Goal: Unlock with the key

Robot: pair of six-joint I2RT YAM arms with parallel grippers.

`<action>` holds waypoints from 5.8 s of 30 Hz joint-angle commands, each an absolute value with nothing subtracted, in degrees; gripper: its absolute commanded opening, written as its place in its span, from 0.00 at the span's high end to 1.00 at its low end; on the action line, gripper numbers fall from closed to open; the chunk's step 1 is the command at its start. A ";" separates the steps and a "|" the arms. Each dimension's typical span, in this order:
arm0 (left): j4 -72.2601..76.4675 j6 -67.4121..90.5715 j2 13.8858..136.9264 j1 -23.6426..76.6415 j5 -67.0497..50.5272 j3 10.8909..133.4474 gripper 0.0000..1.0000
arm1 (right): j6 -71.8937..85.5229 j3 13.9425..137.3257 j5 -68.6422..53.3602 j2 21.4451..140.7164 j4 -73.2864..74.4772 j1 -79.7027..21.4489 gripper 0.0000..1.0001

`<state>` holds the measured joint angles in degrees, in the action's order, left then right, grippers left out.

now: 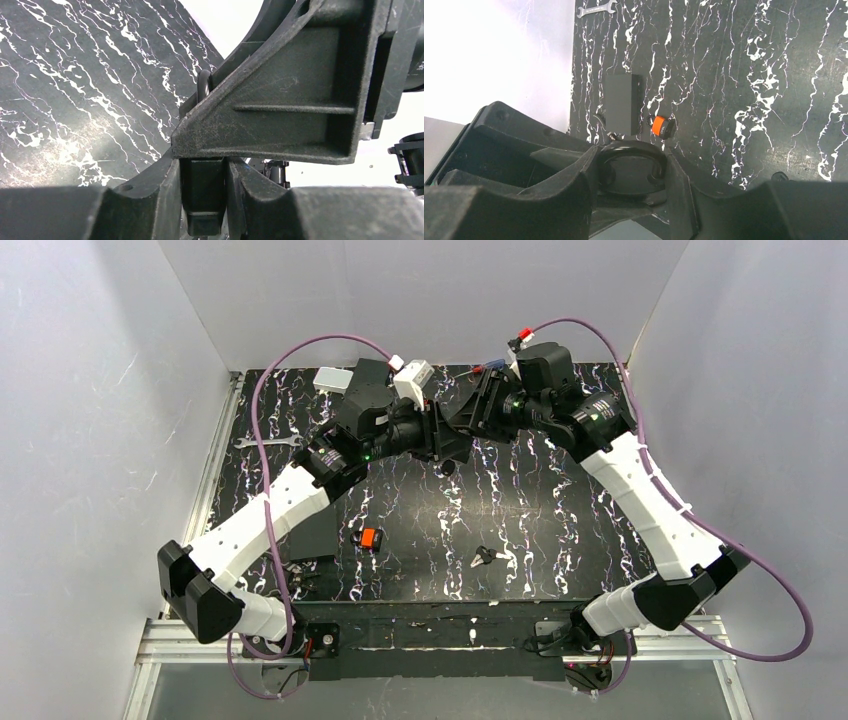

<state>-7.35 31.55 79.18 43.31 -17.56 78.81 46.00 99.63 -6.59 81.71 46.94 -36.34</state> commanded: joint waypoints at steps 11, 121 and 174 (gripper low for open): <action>4.29 35.04 74.05 43.68 -11.73 73.24 1.00 | 42.55 100.66 5.25 75.12 39.70 -36.38 0.02; 22.66 57.53 63.45 43.13 10.45 61.70 1.00 | 36.44 91.59 -17.85 72.52 31.39 -38.51 0.13; 8.96 65.40 64.35 46.07 17.41 66.11 1.00 | 22.39 99.60 16.78 82.62 40.53 -55.37 0.50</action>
<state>4.95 64.60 67.96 45.50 15.70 63.83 23.24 100.16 16.01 82.61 43.86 -55.42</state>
